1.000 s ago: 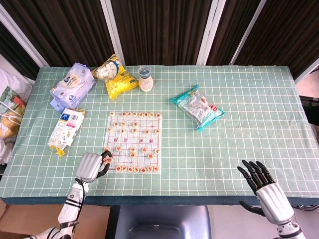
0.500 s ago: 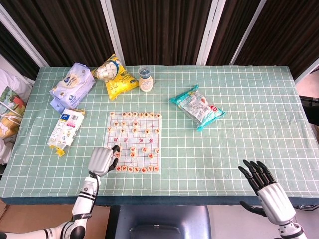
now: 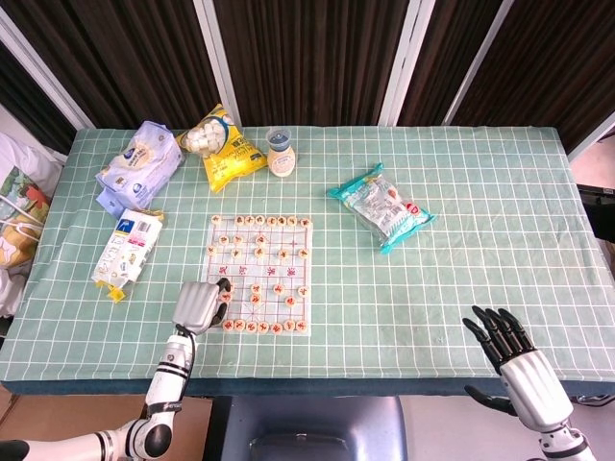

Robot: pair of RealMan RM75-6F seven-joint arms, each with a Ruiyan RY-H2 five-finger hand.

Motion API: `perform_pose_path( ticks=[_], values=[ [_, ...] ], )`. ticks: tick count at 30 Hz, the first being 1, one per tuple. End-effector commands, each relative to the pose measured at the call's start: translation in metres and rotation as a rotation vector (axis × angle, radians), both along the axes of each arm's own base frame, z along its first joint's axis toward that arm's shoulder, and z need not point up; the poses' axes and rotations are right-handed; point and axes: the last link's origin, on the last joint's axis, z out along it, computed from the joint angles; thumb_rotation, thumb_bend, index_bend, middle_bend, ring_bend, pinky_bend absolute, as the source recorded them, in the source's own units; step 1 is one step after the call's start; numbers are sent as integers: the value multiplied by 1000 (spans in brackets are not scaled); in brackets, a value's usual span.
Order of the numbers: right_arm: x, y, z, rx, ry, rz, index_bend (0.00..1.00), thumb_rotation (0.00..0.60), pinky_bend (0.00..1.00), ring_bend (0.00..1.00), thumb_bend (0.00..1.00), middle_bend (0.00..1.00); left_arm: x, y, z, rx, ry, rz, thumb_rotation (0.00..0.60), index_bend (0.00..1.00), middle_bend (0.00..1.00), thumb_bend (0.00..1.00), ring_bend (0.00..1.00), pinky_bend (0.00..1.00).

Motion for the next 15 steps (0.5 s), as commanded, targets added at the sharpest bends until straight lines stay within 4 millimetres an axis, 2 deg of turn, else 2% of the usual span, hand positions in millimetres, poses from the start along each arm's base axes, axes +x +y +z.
perform_pose_path(
  ticks=[1, 15],
  values=[
    [0, 1, 0, 3, -1, 4, 0, 600, 0, 0, 187, 0, -1, 0, -1, -2, -1, 5, 600, 465, 1000, 392, 1000, 1000],
    [-1, 1, 5, -6, -14, -1, 0, 600, 0, 0, 187, 0, 0, -2, -12, -19, 26, -4, 600, 430, 1000, 393, 1000, 1000]
  ],
)
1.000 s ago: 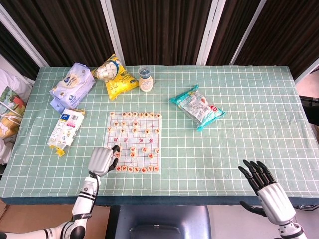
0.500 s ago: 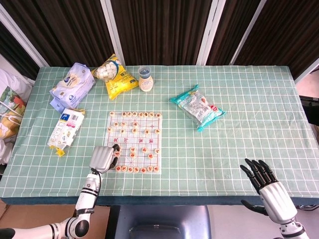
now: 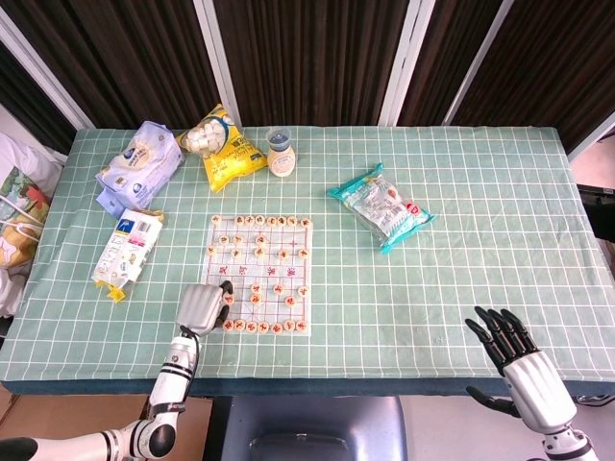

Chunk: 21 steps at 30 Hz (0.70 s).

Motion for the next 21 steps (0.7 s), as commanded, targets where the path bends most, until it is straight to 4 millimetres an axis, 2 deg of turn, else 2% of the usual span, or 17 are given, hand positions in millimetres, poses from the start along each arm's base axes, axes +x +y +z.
perform_pose_path(
  ticks=[1, 6, 15, 18, 21],
  values=[
    [0, 0, 1, -1, -1, -1, 0, 600, 0, 0, 187, 0, 1, -1, -2, -2, 2, -6, 600, 426, 1000, 394, 1000, 1000],
    [-1, 1, 2, -4, -5, -2, 0, 600, 0, 0, 187, 0, 2, -2, -3, -4, -1, -11, 600, 378, 1000, 394, 1000, 1000],
    [-2, 1, 2, -6, -4, -1, 0, 600, 0, 0, 187, 0, 4, -3, 3, 8, -13, -27, 600, 375, 1000, 393, 1000, 1000],
    [-2, 1, 1, -3, -1, -2, 0, 600, 0, 0, 187, 0, 9, -10, 14, 23, -36, -63, 600, 379, 1000, 394, 1000, 1000],
    [-1, 0, 0, 0, 5, -1, 0, 600, 0, 0, 187, 0, 16, -23, 37, 52, -93, -130, 600, 374, 1000, 395, 1000, 1000]
  ],
)
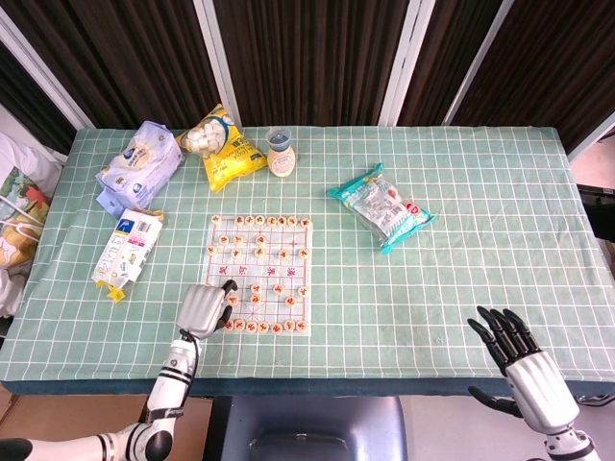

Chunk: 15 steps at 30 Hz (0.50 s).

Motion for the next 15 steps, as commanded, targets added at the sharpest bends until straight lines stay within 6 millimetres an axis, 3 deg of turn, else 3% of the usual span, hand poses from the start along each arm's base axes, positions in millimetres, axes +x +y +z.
perform_pose_path(
  ticks=[1, 3, 5, 6, 7, 8, 11, 13, 15],
  values=[
    [0, 0, -1, 3, 2, 1, 0, 600, 0, 0, 187, 0, 7, -21, 36, 46, -85, -99, 600, 369, 1000, 394, 1000, 1000],
    [0, 1, 0, 3, 2, 2, 0, 600, 0, 0, 187, 0, 6, -37, 61, 76, -153, -153, 600, 350, 1000, 393, 1000, 1000],
    [1, 2, 0, -1, 3, 4, 0, 600, 0, 0, 187, 0, -1, -64, 92, 77, -259, -214, 600, 298, 922, 392, 965, 992],
    [1, 2, 0, -3, 3, 4, 0, 600, 0, 0, 187, 0, -4, -79, 107, 77, -319, -244, 600, 260, 796, 393, 865, 941],
    [1, 3, 0, -5, 4, 5, 0, 600, 0, 0, 187, 0, -9, -101, 127, 77, -403, -293, 600, 219, 619, 393, 698, 846],
    [1, 3, 0, -6, 6, 5, 0, 600, 0, 0, 187, 0, -14, -119, 142, 63, -455, -336, 600, 196, 530, 393, 595, 777],
    [2, 4, -3, -8, 11, 4, 0, 600, 0, 0, 187, 0, -46, -171, 187, 63, -523, -419, 600, 106, 312, 394, 323, 545],
    [2, 7, -4, -9, 30, 11, 0, 600, 0, 0, 188, 0, -76, -196, 211, 123, -482, -403, 600, 45, 170, 394, 127, 350],
    [3, 7, -5, -19, 51, 14, 0, 600, 0, 0, 188, 0, -102, -210, 226, 203, -438, -337, 600, 14, 67, 396, 24, 213]
  ],
)
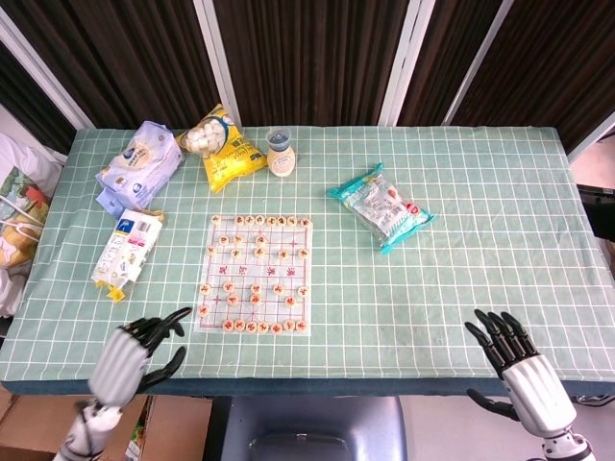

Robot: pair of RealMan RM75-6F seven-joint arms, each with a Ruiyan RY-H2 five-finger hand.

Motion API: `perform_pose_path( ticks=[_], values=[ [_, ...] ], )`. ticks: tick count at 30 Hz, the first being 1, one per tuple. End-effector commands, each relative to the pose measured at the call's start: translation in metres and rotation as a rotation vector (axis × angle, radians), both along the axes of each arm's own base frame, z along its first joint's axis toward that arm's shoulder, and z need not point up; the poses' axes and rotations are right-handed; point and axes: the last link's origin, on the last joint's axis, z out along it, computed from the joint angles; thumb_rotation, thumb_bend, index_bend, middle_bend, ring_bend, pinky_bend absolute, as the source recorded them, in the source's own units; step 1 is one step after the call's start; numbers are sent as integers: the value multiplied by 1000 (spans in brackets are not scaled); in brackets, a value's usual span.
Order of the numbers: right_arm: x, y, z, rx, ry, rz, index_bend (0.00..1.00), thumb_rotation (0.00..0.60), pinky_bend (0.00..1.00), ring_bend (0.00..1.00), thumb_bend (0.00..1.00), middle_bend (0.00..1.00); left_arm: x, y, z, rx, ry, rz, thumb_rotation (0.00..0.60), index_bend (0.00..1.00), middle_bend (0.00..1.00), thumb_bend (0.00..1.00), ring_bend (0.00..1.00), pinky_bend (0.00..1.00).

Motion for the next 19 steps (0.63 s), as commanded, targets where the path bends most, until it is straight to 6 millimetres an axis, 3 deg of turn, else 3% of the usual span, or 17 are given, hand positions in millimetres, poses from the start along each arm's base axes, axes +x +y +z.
perform_pose_path(
  ticks=[1, 3, 7, 12, 19],
  values=[
    [2, 2, -3, -7, 17, 3, 0, 600, 0, 0, 187, 0, -89, -87, 82, 121, -21, 165, 600, 5, 31, 396, 4, 167],
    [3, 1, -5, -9, 19, 6, 0, 600, 0, 0, 187, 0, -111, -85, 91, 187, -7, 274, 600, 0, 4, 407, 0, 123],
    [4, -1, -9, -16, 44, -1, 0, 600, 0, 0, 187, 0, -123, -84, 102, 44, -44, 258, 600, 0, 0, 413, 0, 97],
    [5, 0, -12, -11, 63, 0, 0, 600, 0, 0, 187, 0, -125, -87, 93, -34, 70, 262, 600, 0, 0, 408, 0, 122],
    [2, 0, -13, -6, 74, -9, 0, 600, 0, 0, 188, 0, -121, -85, 89, -146, 94, 246, 600, 0, 0, 409, 0, 117]
  ],
)
